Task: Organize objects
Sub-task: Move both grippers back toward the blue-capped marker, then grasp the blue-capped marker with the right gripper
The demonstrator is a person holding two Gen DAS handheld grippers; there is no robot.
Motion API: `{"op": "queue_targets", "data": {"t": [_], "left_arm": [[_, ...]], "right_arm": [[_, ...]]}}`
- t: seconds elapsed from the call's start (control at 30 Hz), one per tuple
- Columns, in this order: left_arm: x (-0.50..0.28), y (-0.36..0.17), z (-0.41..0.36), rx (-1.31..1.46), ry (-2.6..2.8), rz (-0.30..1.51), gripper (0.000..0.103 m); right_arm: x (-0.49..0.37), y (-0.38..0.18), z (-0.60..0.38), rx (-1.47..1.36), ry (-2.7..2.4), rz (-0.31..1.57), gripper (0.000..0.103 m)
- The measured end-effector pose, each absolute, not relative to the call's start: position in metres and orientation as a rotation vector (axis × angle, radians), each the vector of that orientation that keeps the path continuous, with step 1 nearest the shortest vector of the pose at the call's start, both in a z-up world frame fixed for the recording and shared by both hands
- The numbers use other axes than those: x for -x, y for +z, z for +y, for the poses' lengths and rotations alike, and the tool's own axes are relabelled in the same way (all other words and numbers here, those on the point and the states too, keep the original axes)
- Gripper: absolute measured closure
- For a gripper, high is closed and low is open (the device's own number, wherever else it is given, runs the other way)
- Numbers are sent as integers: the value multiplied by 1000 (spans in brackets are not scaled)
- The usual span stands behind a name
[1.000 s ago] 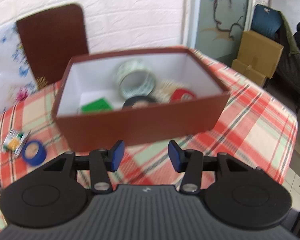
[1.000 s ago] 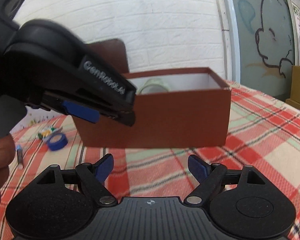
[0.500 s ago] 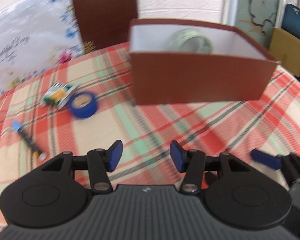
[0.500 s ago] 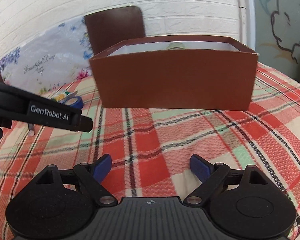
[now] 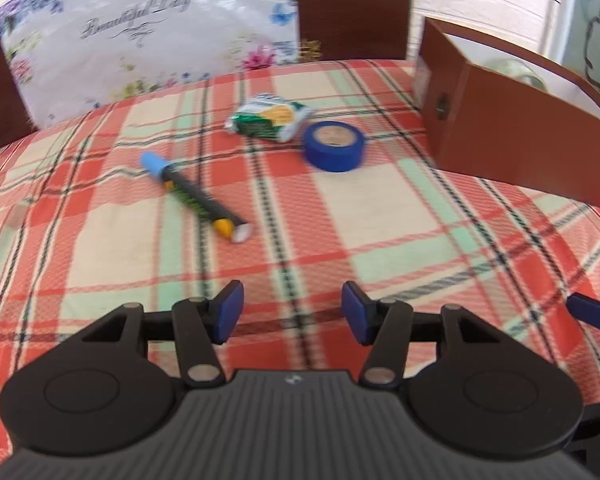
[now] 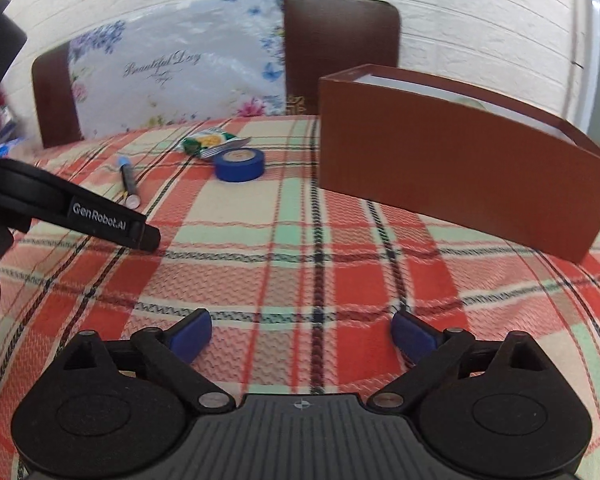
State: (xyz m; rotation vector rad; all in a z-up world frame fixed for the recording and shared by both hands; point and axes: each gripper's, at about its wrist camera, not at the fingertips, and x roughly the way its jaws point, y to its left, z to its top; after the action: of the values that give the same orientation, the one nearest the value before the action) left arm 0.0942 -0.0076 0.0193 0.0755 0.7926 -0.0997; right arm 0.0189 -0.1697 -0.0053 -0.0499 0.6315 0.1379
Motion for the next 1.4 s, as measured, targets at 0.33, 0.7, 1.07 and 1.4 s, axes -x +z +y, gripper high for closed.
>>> {"op": "queue_targets", "data": {"t": [0.33, 0.7, 1.07, 1.4], "left_arm": [[-101, 11, 50, -35, -8, 760, 39], [-123, -7, 178, 88, 244, 655, 8], [-126, -9, 176, 76, 245, 634, 6], [-127, -10, 175, 71, 247, 636, 6]], "right_arm": [[-45, -3, -133, 74, 208, 690, 1], [-96, -1, -59, 185, 412, 638, 2], [-159, -1, -17, 213, 514, 628, 7], [-103, 1, -13, 289, 607, 546, 87]]}}
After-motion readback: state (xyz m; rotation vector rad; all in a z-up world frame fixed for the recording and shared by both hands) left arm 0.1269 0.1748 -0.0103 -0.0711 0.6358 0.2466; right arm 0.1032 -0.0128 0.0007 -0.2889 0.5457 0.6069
